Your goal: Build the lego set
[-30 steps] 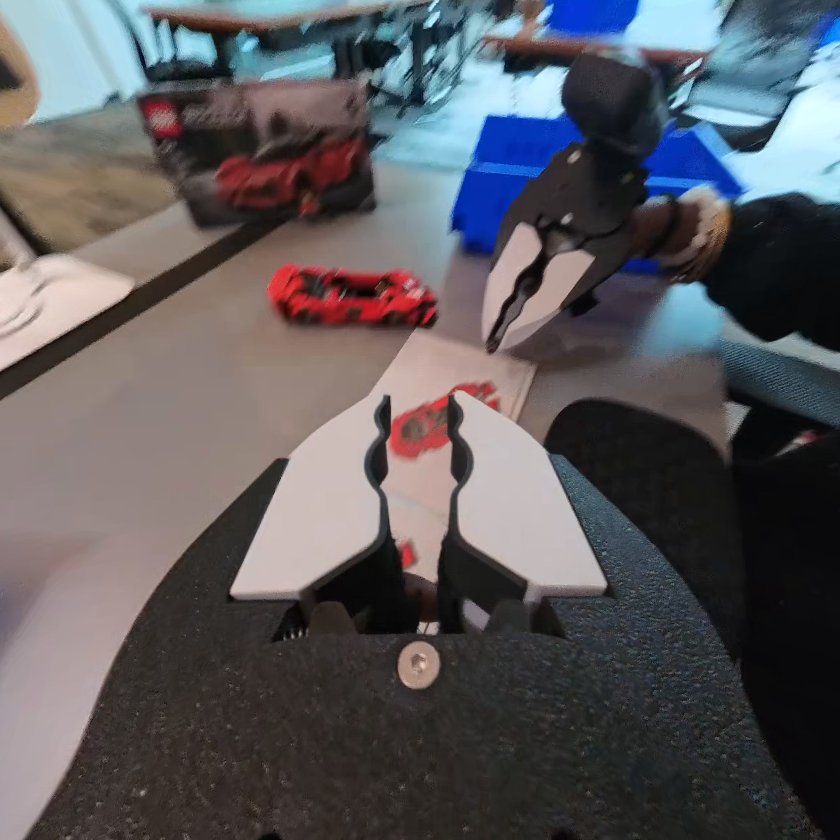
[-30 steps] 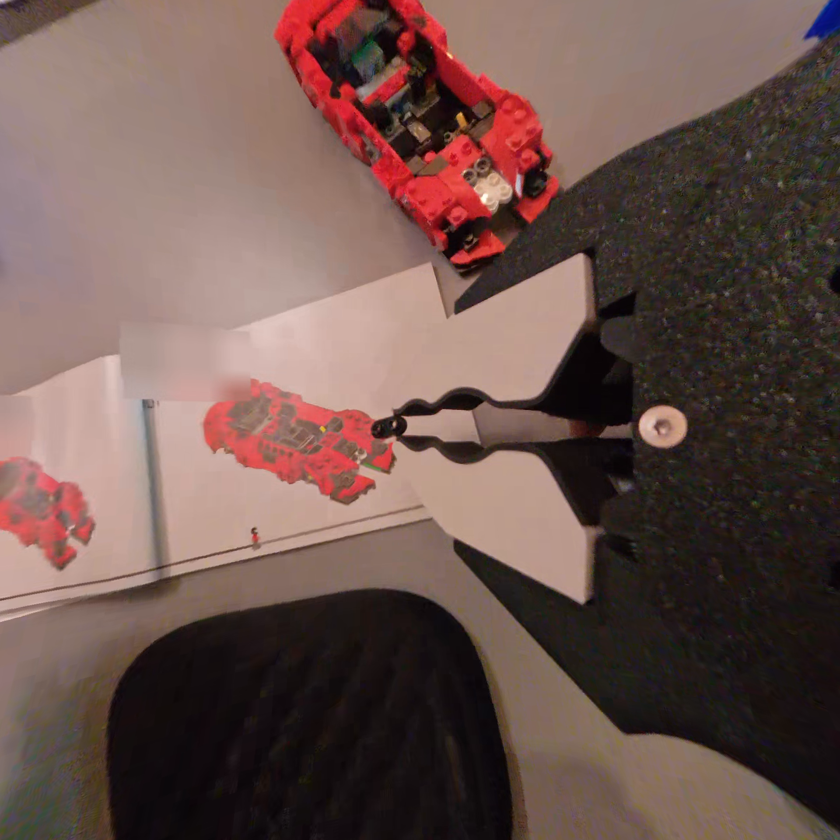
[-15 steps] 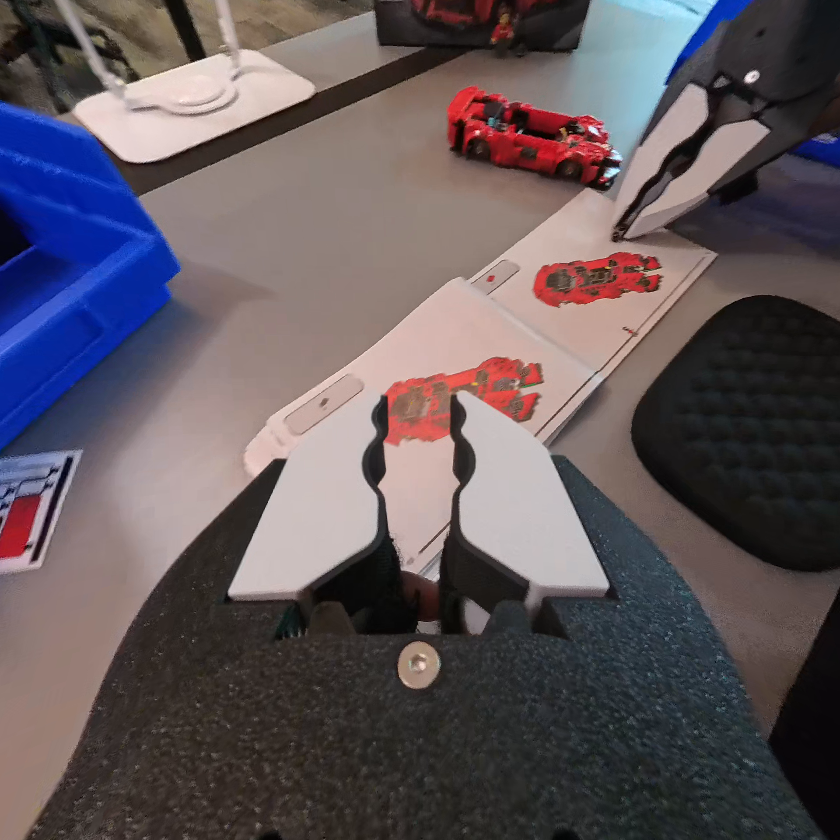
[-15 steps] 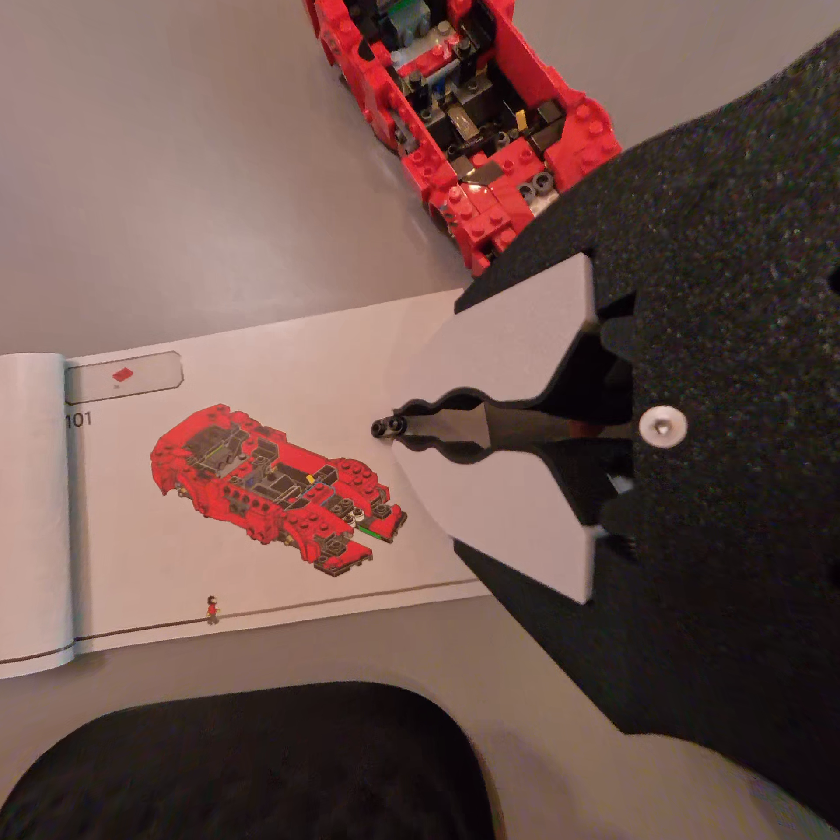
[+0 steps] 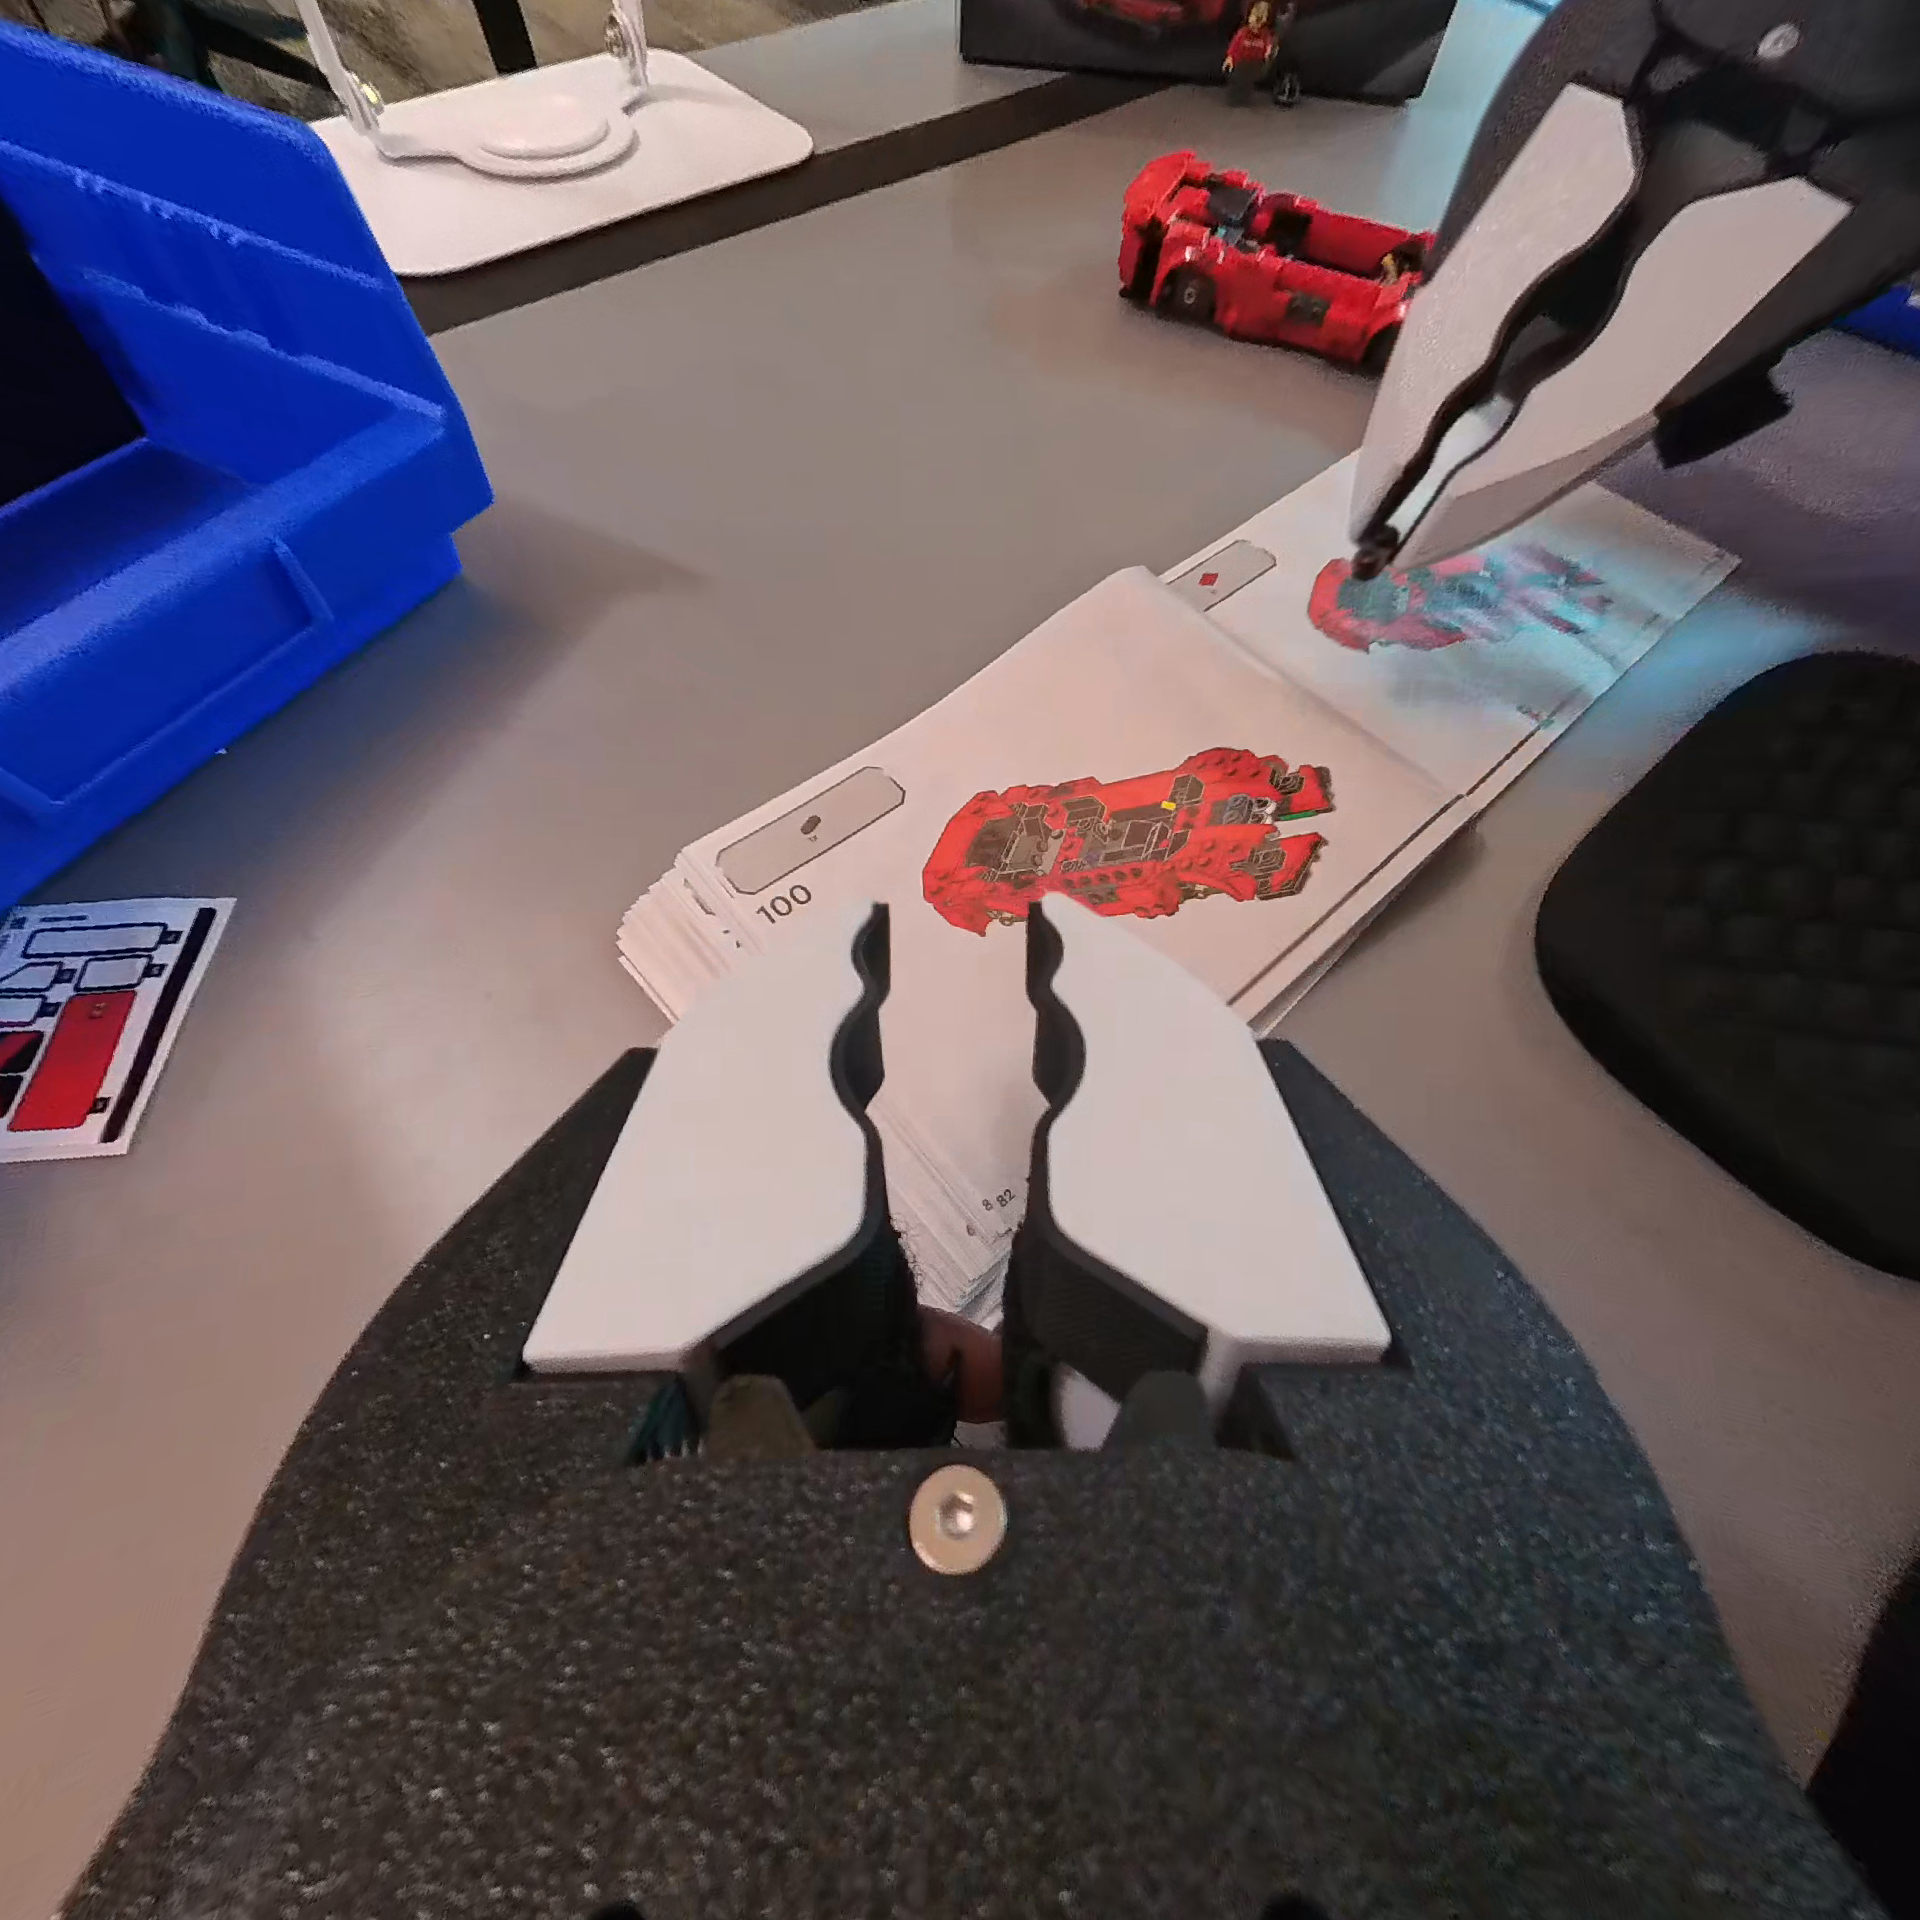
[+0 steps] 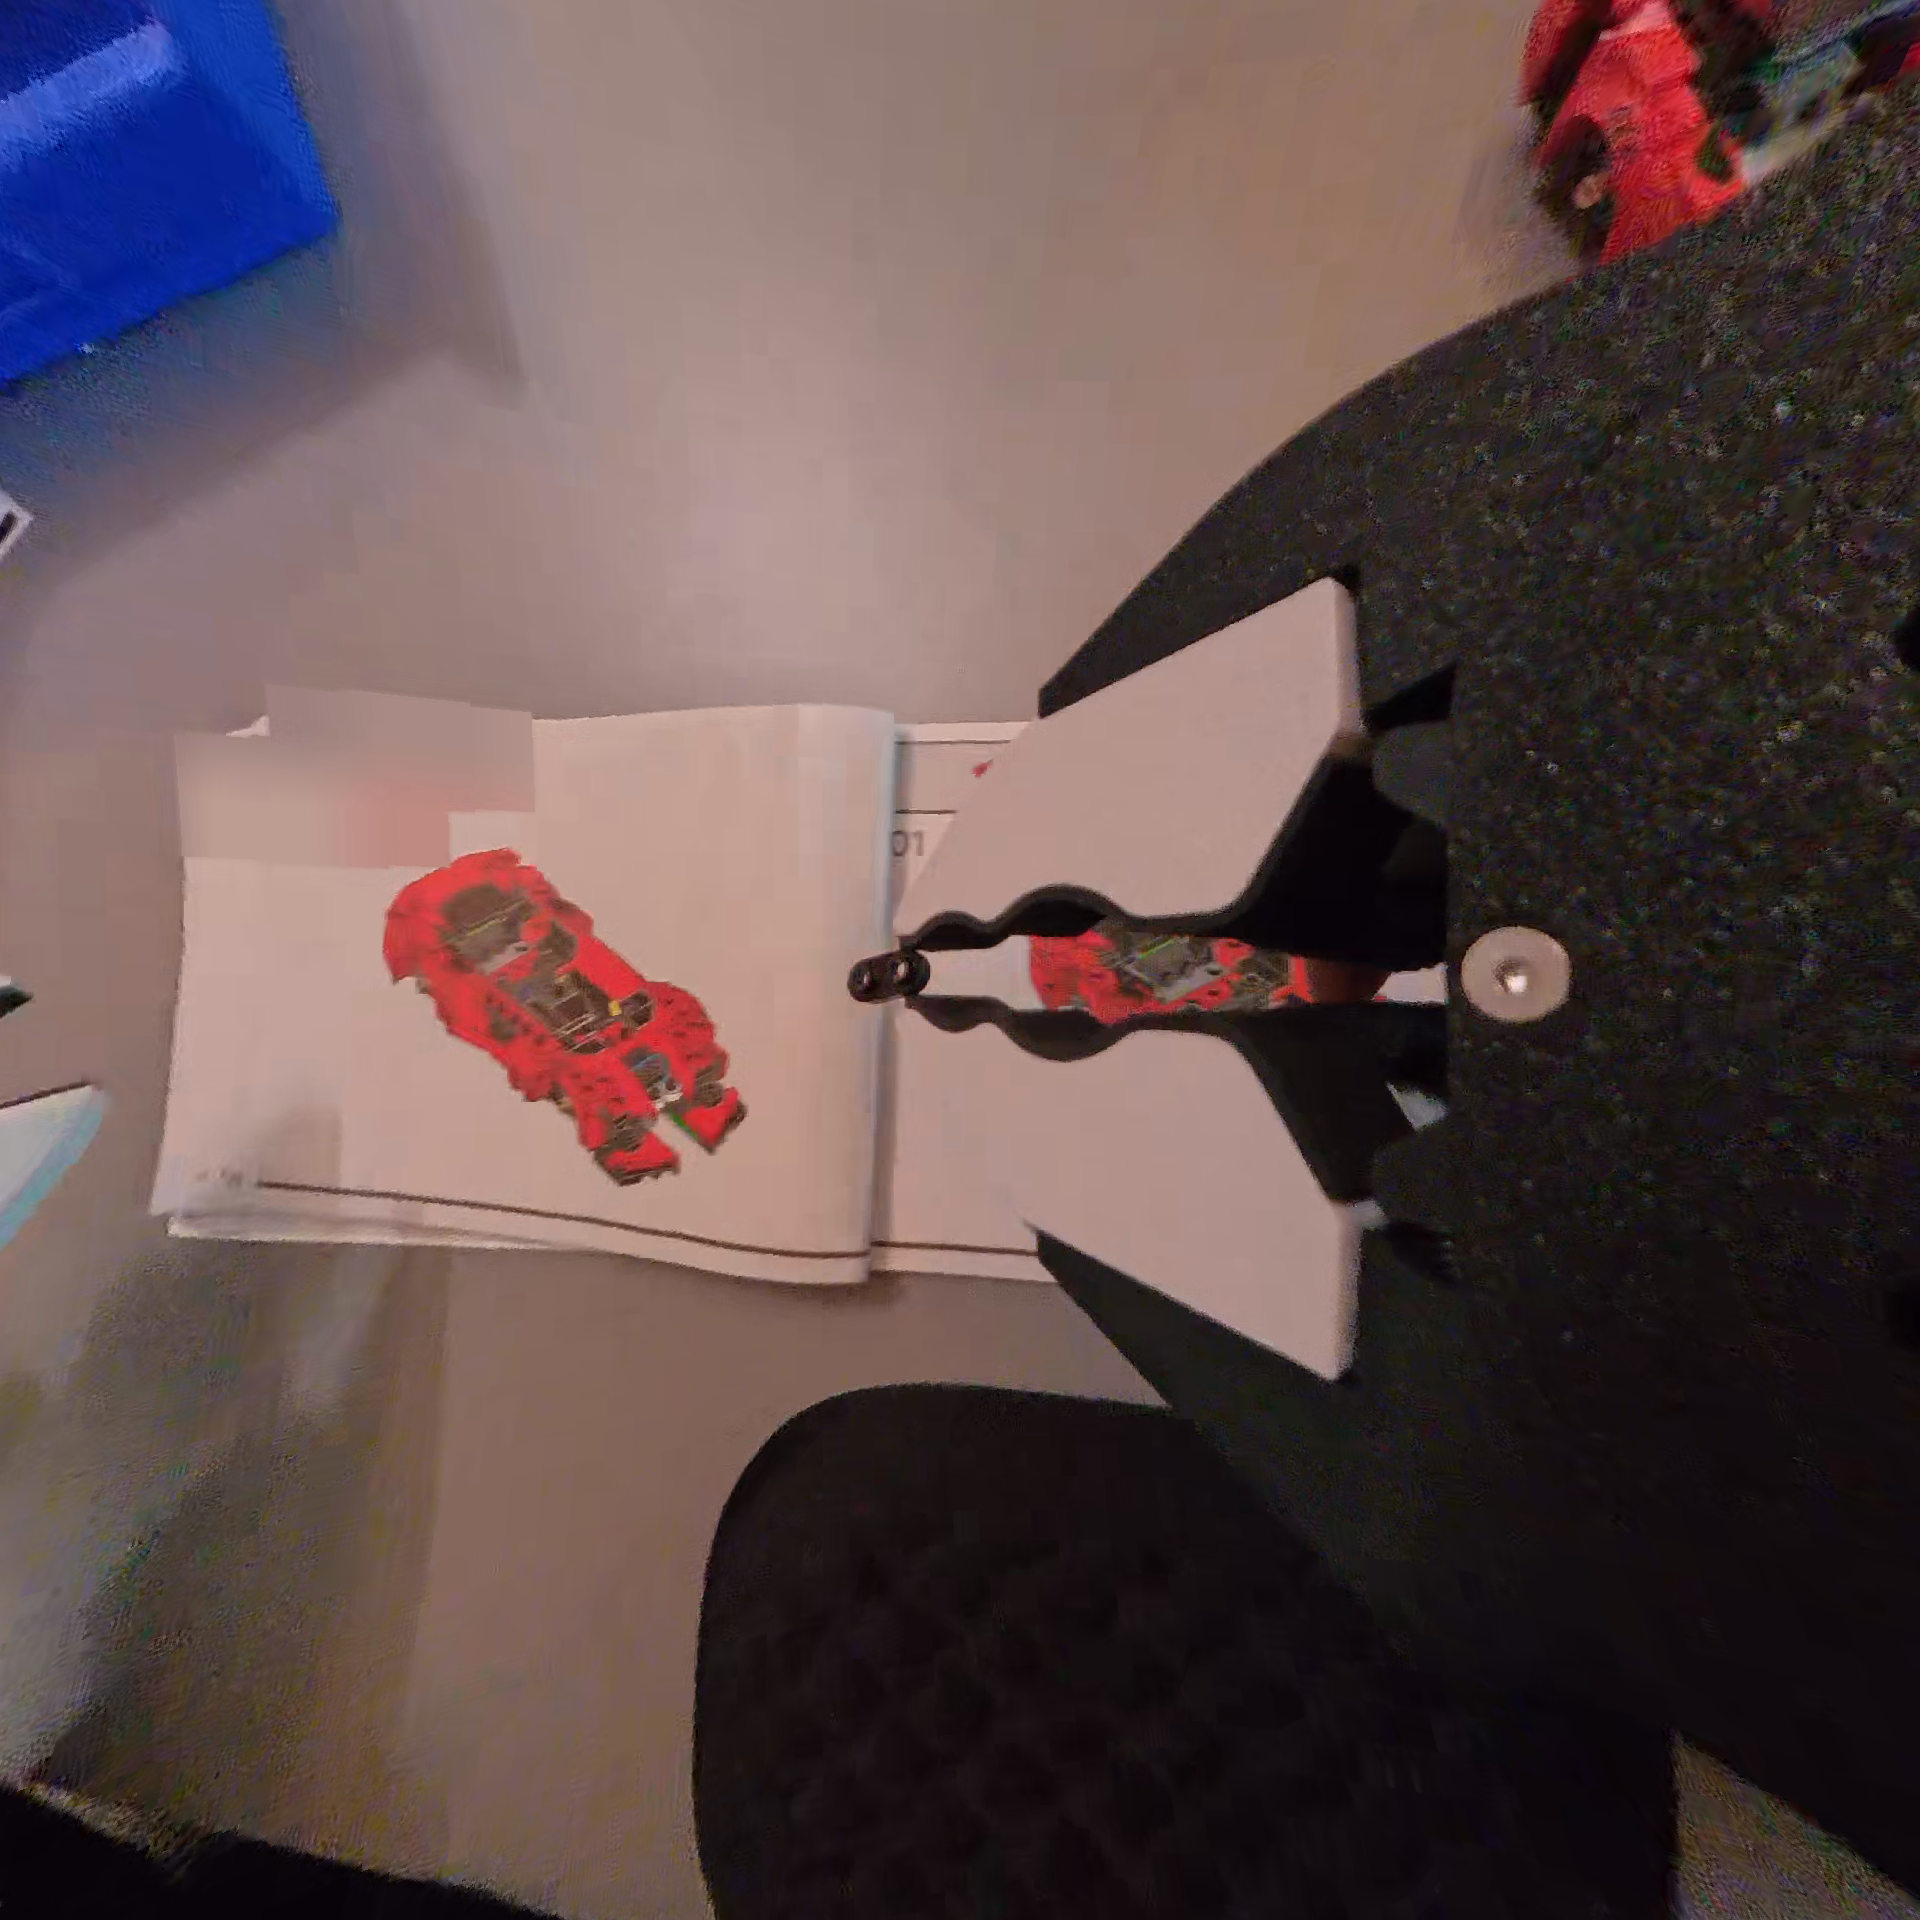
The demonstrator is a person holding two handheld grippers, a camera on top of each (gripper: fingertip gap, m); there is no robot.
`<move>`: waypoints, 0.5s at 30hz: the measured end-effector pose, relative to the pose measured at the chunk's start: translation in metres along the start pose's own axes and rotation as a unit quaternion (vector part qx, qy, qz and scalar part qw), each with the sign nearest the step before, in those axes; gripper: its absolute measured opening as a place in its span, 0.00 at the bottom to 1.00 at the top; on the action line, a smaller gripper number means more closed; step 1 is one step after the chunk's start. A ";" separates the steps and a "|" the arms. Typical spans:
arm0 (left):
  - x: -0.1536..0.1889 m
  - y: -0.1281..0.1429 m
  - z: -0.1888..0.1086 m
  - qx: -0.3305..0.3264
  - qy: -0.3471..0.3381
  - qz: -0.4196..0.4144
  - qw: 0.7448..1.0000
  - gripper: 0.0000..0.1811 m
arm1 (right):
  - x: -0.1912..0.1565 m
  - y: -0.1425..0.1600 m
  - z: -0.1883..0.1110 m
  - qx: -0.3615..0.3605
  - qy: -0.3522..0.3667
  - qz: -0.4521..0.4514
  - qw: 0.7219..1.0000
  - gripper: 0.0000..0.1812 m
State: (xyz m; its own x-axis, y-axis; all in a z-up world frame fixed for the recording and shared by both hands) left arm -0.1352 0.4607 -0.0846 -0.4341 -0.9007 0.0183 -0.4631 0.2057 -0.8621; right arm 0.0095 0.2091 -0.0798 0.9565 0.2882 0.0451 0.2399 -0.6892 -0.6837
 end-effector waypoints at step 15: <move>-0.004 0.019 0.015 -0.002 0.048 -0.011 0.999 0.13 | 0.005 0.045 -0.013 -0.025 0.081 0.078 0.993 0.04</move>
State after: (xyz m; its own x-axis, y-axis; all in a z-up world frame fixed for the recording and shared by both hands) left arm -0.1309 0.4622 -0.1086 -0.4953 -0.8645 0.0853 -0.4760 0.1879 -0.8592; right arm 0.0273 0.1709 -0.1012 0.9958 0.0672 0.0618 0.0912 -0.7502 -0.6549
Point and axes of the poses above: each gripper's, where its closed fingertips meet, z out along the fingers, y out of its underside, x = y × z across the jaws, the point moved 10 cm from there along -z, back along the fingers, and after that the axes turned 1 degree about -y, right-handed, at the moved point
